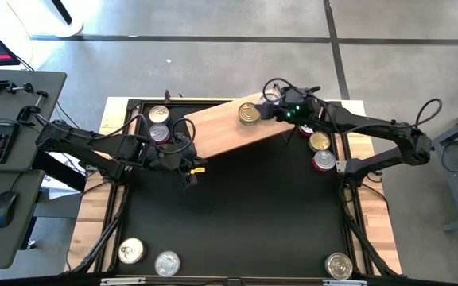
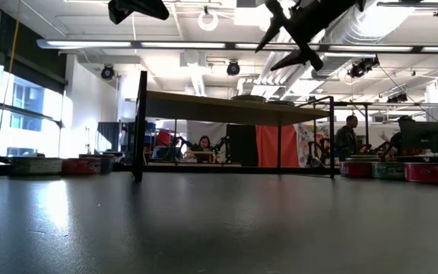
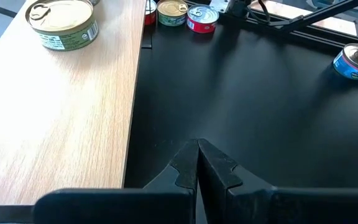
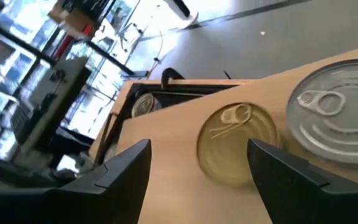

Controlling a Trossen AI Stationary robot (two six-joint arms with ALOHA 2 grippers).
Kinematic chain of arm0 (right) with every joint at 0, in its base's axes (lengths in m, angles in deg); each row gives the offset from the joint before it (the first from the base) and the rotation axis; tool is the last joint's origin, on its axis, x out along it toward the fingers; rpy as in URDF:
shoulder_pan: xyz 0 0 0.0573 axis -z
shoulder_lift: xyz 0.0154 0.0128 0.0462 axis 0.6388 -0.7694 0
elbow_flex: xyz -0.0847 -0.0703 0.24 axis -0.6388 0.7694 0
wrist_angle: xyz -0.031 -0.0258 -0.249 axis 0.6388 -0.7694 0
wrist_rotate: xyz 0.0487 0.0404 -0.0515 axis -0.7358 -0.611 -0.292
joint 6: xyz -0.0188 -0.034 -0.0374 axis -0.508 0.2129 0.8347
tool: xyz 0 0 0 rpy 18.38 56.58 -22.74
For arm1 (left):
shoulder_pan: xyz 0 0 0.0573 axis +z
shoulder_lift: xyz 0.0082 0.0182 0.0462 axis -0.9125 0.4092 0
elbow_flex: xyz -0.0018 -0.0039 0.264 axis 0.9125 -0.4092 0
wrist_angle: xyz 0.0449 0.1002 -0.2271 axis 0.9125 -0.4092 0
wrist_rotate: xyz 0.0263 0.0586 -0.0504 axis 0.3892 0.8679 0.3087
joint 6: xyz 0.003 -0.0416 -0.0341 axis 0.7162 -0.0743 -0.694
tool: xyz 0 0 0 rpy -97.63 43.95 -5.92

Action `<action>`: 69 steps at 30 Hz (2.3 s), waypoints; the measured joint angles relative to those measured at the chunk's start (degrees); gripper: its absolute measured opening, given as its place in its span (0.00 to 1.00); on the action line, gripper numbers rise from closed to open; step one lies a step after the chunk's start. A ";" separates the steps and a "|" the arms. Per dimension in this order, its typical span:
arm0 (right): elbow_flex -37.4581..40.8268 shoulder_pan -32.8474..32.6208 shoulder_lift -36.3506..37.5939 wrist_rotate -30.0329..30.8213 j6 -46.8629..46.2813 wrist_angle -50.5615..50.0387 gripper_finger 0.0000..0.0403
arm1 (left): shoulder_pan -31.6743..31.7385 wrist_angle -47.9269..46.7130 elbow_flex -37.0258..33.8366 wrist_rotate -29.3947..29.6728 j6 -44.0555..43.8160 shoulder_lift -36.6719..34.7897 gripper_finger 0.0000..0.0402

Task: Stack canned seafood by type on shelf
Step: Put the bottom gold and green tuna can on the shelf, then put the bottom left red tuna can on the shelf

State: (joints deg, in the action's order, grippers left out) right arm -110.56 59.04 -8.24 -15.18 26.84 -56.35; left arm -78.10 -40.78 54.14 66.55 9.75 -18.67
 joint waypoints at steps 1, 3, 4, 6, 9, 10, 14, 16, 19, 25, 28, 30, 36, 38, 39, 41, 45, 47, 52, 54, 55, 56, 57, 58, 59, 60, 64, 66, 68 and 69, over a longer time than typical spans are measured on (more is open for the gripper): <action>0.00 -1.03 0.00 0.79 1.13 -0.59 0.64 | 0.00 0.00 0.00 0.01 0.00 0.00 0.00; 0.00 -2.73 -0.04 1.55 3.29 -2.47 0.64 | 0.15 0.00 0.00 0.04 0.00 0.00 0.00; 0.00 -3.41 -0.04 1.87 3.55 -3.83 0.64 | 0.24 0.00 0.01 0.11 -0.02 0.00 0.00; 0.00 -4.28 -0.05 1.91 3.55 -6.61 0.64 | 0.26 0.02 0.00 0.30 -0.02 0.00 0.00; 0.00 -4.71 -0.07 2.18 2.97 -9.93 0.61 | 0.28 0.11 0.00 1.38 0.00 0.00 0.00; 0.00 -4.76 -0.08 2.49 1.91 -10.85 0.58 | 0.28 0.11 0.00 1.66 -0.02 0.00 0.00; 0.00 -4.77 -1.67 4.61 0.44 -11.46 0.32 | 0.28 0.17 0.00 2.79 -0.04 0.00 0.00; 0.00 -4.77 -3.13 4.86 1.51 -9.02 0.11 | 0.28 0.46 0.00 2.92 -0.04 0.00 0.00; 0.00 -5.44 -6.03 4.38 2.65 -4.18 0.05 | 0.28 0.58 0.00 2.94 -0.06 0.00 0.00; 0.02 -6.70 -10.16 6.93 0.95 -5.03 0.01 | 0.26 0.52 0.00 2.94 -0.50 0.00 0.00; 0.02 -6.73 -10.42 7.10 1.53 -3.79 0.00 | 0.26 0.50 0.00 2.96 -0.51 0.00 0.00; 0.02 -6.32 -10.43 7.09 1.34 -3.87 0.00 | 0.26 0.50 0.00 2.96 -0.51 0.00 0.00; 0.02 -4.82 -10.43 4.60 -0.44 -3.87 0.00 | 0.26 0.48 0.00 3.03 1.15 0.00 0.00; 0.02 -4.47 -10.87 3.45 -1.17 -3.79 0.00 | 0.26 0.48 0.00 3.05 1.33 0.00 0.00; 0.02 -4.32 -11.12 2.38 -1.66 -3.78 0.00 | 0.26 0.48 0.00 3.06 1.33 0.00 0.00; 0.02 -4.33 -11.92 0.97 -2.08 -3.99 0.00 | 0.26 0.43 0.00 3.05 1.35 0.00 0.00; 0.02 -4.48 -13.16 1.53 -3.13 -3.48 0.00 | 0.26 0.42 0.00 3.05 1.35 0.00 0.00; 0.02 -4.48 -13.42 2.47 -3.07 -2.62 0.00 | 0.26 0.42 0.00 3.02 1.35 0.00 0.00; 0.02 -4.16 -13.42 4.69 -3.07 -1.93 0.00 | 0.26 0.42 0.00 3.01 1.35 0.00 0.00; 0.02 -3.83 -13.42 5.12 -3.05 -1.90 0.00 | 0.26 0.42 0.00 3.01 1.35 0.00 0.00; 0.02 -3.59 -13.42 5.43 -3.03 -1.90 0.00 | 0.26 0.42 0.00 2.98 1.35 0.00 0.00; 0.02 -3.49 -13.42 5.76 -3.02 -1.90 0.00 | 0.26 0.42 0.00 2.99 1.35 0.00 0.00; 0.02 -3.32 -13.42 6.04 -3.00 -1.90 0.00 | 0.26 0.42 0.00 2.98 1.35 0.00 0.00; 0.02 -3.20 -13.42 6.39 -2.99 -1.88 0.00 | 0.26 0.42 0.00 2.98 1.35 0.00 0.00; 0.02 -3.18 -13.42 6.82 -2.98 -1.84 0.00 | 0.26 0.42 0.00 2.98 1.35 0.00 0.00; 0.02 -3.17 -13.42 7.22 -2.96 -1.81 0.00 | 0.26 0.42 0.00 2.98 1.38 0.00 0.00; 0.02 -3.31 -12.98 5.87 -2.80 -1.89 0.00 | 0.25 0.45 0.00 2.73 1.05 0.00 0.00; 0.04 -3.97 -11.64 4.34 -2.36 -1.85 0.00 | -0.08 0.16 0.26 1.32 0.96 -0.13 0.00; 0.04 -4.92 -9.24 3.73 -0.15 -1.75 0.00 | -0.54 0.04 1.12 -1.98 1.84 -0.29 0.00; 0.04 -5.55 -7.75 3.73 1.18 -1.70 0.00 | -0.89 0.04 1.89 -3.72 2.48 -0.31 0.00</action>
State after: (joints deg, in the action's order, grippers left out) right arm -110.52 53.49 -15.99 -11.45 28.02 -58.05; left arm -78.99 -40.74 56.03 62.83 12.23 -18.98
